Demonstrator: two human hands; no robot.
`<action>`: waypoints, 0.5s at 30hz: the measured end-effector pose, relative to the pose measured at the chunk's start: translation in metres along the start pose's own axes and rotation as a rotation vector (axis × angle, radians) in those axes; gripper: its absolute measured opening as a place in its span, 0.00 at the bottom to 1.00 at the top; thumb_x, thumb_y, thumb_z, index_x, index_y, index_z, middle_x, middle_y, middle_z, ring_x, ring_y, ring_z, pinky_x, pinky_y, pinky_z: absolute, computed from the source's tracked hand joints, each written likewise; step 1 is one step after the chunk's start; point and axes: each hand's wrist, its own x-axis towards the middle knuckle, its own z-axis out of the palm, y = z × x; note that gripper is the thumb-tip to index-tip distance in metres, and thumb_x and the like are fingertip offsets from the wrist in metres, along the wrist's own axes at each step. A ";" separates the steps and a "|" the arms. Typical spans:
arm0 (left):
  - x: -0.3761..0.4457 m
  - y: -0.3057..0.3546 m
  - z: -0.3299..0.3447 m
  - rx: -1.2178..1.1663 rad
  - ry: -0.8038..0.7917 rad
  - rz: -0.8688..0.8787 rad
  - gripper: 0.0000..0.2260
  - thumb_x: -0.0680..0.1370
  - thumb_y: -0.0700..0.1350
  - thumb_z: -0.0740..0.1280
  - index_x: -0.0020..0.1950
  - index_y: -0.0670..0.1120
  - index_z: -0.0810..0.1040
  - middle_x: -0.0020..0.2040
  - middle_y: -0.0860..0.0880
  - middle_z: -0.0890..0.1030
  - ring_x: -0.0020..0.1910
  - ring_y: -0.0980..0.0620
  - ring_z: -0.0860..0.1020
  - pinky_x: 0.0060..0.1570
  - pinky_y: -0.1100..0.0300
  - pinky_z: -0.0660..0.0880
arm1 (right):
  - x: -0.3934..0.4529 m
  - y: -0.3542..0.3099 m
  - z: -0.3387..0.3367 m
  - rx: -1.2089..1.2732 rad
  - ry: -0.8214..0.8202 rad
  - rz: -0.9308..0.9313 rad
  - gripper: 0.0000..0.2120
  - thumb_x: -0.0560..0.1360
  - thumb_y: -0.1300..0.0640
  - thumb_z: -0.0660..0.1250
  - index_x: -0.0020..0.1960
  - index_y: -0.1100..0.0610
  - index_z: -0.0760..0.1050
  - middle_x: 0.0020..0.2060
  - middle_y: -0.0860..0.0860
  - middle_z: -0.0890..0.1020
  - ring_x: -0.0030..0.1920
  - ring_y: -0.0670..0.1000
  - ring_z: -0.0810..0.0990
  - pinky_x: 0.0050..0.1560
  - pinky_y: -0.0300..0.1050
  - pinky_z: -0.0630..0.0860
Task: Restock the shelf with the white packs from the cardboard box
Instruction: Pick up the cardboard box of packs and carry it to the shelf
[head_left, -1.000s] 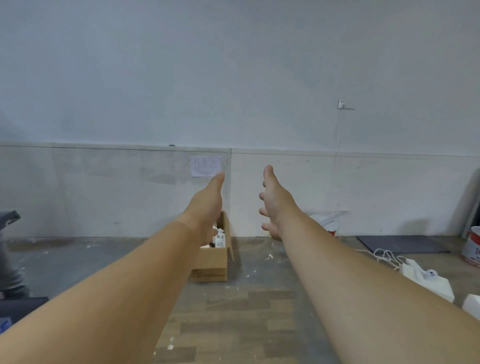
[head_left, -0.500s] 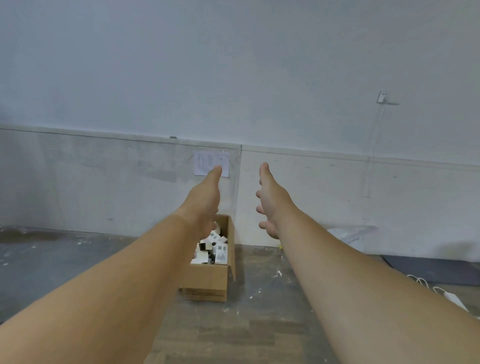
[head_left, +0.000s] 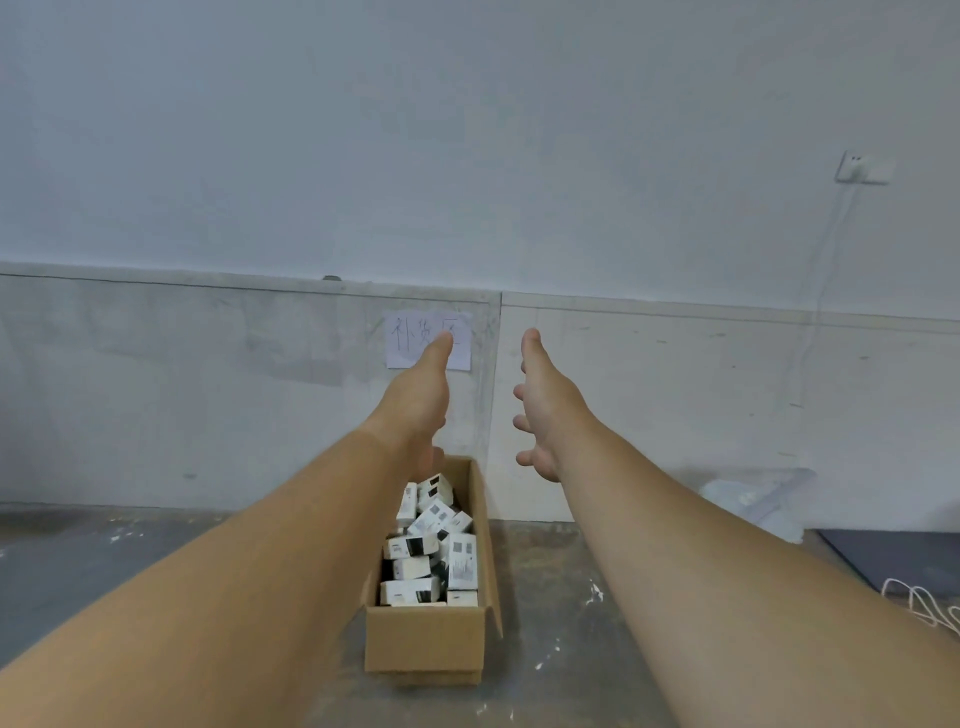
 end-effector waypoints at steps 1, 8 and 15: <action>0.019 0.004 -0.003 0.004 -0.002 -0.004 0.36 0.77 0.68 0.57 0.79 0.50 0.59 0.76 0.47 0.63 0.72 0.44 0.66 0.70 0.38 0.61 | 0.018 -0.005 0.006 0.001 0.003 0.003 0.39 0.76 0.27 0.49 0.79 0.48 0.57 0.77 0.51 0.63 0.75 0.58 0.62 0.73 0.66 0.57; 0.136 0.014 -0.017 0.016 0.002 -0.054 0.36 0.77 0.68 0.57 0.79 0.49 0.58 0.77 0.47 0.62 0.72 0.44 0.66 0.71 0.38 0.61 | 0.132 -0.018 0.030 0.021 -0.001 0.039 0.37 0.76 0.27 0.49 0.79 0.47 0.57 0.77 0.51 0.62 0.76 0.59 0.61 0.74 0.66 0.56; 0.270 0.014 0.005 0.027 0.011 -0.042 0.34 0.78 0.68 0.56 0.79 0.51 0.58 0.78 0.47 0.61 0.73 0.43 0.65 0.70 0.38 0.62 | 0.267 -0.018 0.031 0.024 -0.011 0.054 0.35 0.78 0.29 0.50 0.78 0.49 0.59 0.75 0.51 0.65 0.74 0.58 0.63 0.74 0.65 0.57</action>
